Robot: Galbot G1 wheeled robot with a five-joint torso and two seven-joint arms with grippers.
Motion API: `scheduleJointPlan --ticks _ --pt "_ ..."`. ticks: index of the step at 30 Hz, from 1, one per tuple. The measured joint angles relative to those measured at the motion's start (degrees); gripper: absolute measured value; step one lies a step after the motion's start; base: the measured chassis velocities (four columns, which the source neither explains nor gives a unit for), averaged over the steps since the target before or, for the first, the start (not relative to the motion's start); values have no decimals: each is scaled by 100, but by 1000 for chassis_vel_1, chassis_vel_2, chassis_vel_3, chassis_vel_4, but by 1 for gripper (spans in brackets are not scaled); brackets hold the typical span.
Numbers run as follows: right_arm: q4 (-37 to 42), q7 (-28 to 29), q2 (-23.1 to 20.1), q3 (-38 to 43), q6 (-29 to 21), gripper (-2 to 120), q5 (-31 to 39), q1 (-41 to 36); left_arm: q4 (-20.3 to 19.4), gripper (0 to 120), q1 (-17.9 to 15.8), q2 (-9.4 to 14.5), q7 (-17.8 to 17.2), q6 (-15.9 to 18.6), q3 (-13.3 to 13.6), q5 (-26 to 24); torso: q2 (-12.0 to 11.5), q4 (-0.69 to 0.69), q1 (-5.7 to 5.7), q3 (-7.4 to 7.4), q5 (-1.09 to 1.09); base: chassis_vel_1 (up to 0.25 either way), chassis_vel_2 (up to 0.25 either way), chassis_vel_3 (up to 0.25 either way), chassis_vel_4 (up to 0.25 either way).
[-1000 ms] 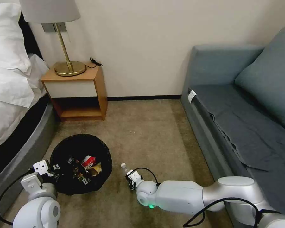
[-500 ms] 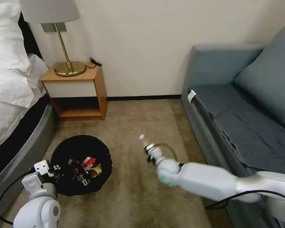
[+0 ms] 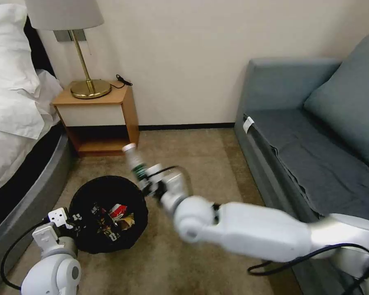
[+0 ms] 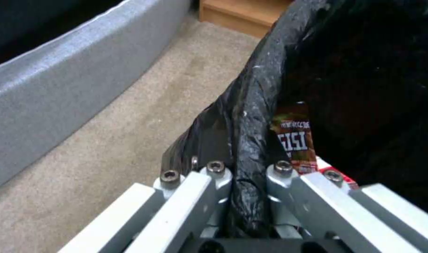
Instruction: Pick up the trash bin, then pick up the garbage on the floor and place it into the trash bin.
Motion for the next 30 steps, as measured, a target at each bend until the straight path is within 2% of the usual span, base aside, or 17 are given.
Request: scheduleJointPlan --ticks 6,9,11,12,16,18,20,22,24,25,28,30 --pt "-358 36 338 -399 18 19 -148 -91 4 3 -43 -31 -3 17 33 4 0 -2 0 0 0 0 0 0 0" --pt "-490 45 410 -483 16 25 -237 -136 10 3 -50 -38 -4 19 38 5 0 -2 0 0 0 0 0 0 0" --pt "-607 56 451 -516 12 36 -342 -168 13 3 -51 -38 -7 21 38 7 0 -2 0 0 0 0 0 0 0" --pt "-607 56 451 -516 12 36 -342 -168 13 3 -51 -38 -7 21 38 7 0 -2 0 0 0 0 0 0 0" --pt "-581 58 430 -507 -22 54 -362 -165 17 3 -58 -36 -7 23 37 7 -1 -3 0 0 1 0 0 0 0" --pt "-569 58 423 -502 -26 57 -361 -162 18 3 -59 -36 -7 23 37 7 -1 -3 0 0 1 0 0 0 0" --pt "-523 66 409 -488 -49 70 -351 -161 22 3 -60 -38 -7 24 37 7 -1 -3 0 0 1 0 0 0 0" --pt "-510 68 404 -487 -58 71 -347 -161 24 3 -61 -38 -7 24 37 7 -1 -3 0 0 1 0 0 0 0" --pt "-468 72 390 -482 -76 84 -342 -162 32 3 -66 -45 -7 25 37 7 -1 -3 0 0 1 0 0 0 0" --pt "-468 72 390 -482 -76 84 -342 -162 32 3 -66 -45 -7 25 37 7 -1 -3 0 0 1 0 0 0 0" --pt "-423 95 383 -367 -68 97 -409 -164 33 3 -64 -58 -12 25 47 4 -1 -2 0 0 2 0 0 0 0" --pt "-373 96 365 -293 -69 99 -421 -158 39 3 -63 -59 -32 24 50 -28 -1 -3 0 0 1 0 0 0 0"
